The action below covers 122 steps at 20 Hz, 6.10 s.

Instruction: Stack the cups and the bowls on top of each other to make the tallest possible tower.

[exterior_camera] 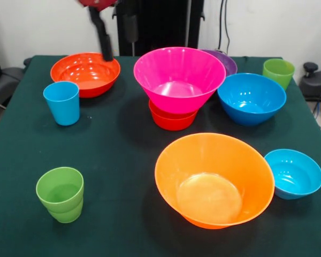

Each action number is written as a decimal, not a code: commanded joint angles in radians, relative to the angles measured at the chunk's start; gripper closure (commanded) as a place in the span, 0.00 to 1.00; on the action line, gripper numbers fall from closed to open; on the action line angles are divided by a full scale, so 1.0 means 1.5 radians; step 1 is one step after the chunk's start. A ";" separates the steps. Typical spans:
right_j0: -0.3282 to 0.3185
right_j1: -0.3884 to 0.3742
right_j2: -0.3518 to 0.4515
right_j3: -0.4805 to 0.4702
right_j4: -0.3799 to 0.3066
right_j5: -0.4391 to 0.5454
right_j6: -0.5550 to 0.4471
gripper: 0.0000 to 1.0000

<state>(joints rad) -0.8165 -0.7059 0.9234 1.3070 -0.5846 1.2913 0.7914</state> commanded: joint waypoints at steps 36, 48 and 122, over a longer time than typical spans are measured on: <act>0.060 0.086 -0.047 -0.196 -0.099 0.097 -0.433 0.00; -0.023 0.089 -0.031 -0.145 -0.047 0.083 -0.493 0.00; -0.225 -0.034 -0.117 0.436 -0.039 -0.412 -0.271 0.00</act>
<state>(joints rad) -1.2035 -0.7872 0.8216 1.9083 -0.5682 0.7122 0.2471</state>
